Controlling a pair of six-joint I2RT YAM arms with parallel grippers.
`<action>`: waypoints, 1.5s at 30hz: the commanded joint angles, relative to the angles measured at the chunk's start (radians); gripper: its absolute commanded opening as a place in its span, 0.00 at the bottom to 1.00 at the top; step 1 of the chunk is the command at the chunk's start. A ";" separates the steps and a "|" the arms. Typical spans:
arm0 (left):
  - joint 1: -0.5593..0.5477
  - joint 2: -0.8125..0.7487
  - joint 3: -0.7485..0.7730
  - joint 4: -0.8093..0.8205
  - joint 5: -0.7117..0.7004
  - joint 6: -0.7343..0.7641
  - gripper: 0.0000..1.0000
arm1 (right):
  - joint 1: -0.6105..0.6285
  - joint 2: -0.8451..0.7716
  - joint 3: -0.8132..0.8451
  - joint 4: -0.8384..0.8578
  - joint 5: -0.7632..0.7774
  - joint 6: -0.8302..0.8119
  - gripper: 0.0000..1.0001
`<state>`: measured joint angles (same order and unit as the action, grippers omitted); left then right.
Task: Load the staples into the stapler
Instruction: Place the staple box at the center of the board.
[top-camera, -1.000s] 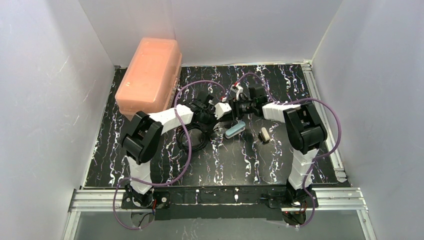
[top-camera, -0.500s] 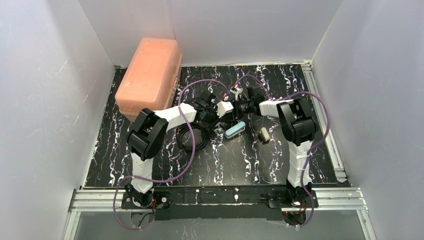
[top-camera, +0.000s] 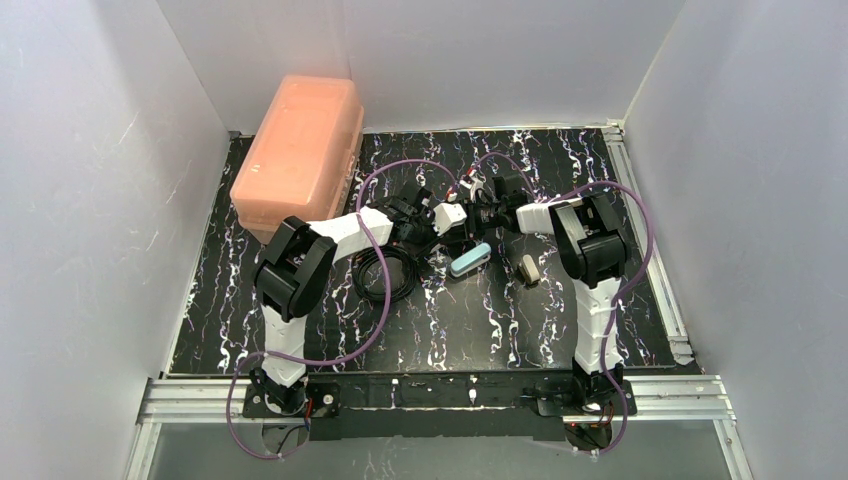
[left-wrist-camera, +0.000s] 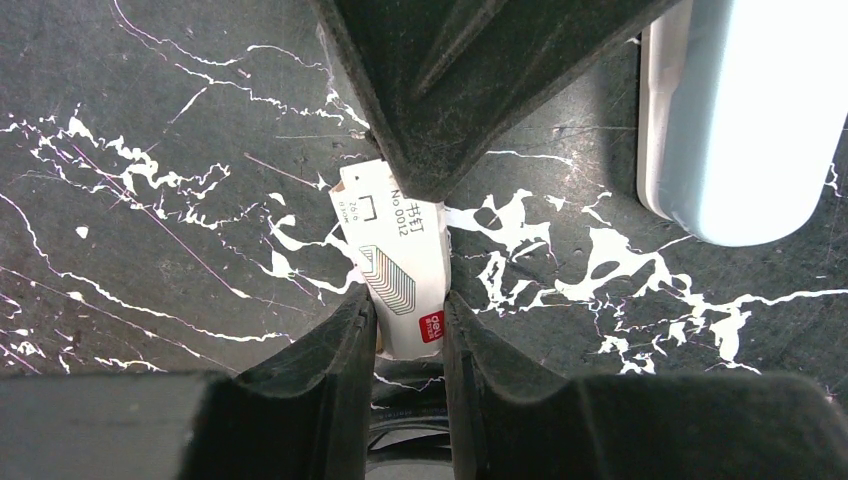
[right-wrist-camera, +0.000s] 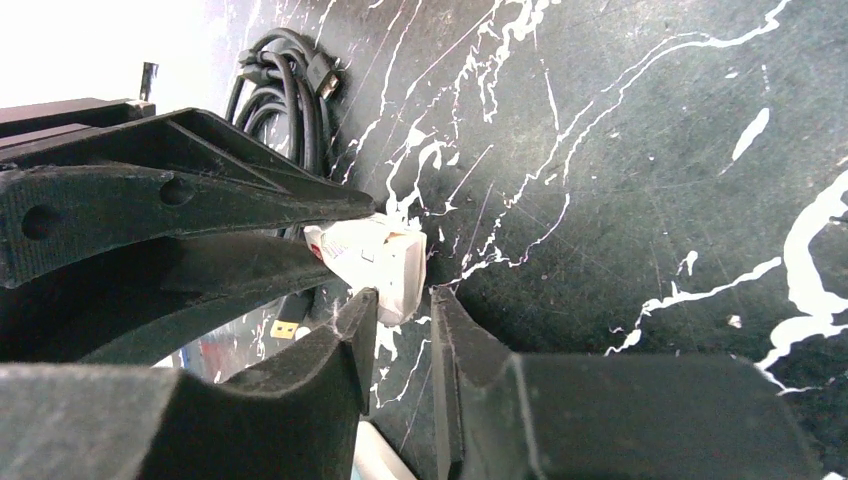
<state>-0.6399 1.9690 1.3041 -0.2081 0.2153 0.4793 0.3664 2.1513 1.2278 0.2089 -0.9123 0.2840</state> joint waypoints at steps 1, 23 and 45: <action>-0.004 -0.004 -0.014 -0.001 0.008 0.012 0.24 | -0.001 0.029 -0.002 0.041 0.011 0.025 0.32; -0.005 -0.024 -0.080 0.016 0.021 0.060 0.22 | -0.025 0.045 -0.006 0.073 0.003 0.058 0.03; -0.006 -0.015 -0.078 -0.010 0.071 0.077 0.20 | -0.049 0.085 0.033 0.011 0.004 0.019 0.19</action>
<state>-0.6384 1.9499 1.2514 -0.1322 0.2379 0.5484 0.3252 2.2005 1.2354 0.2424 -0.9726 0.3401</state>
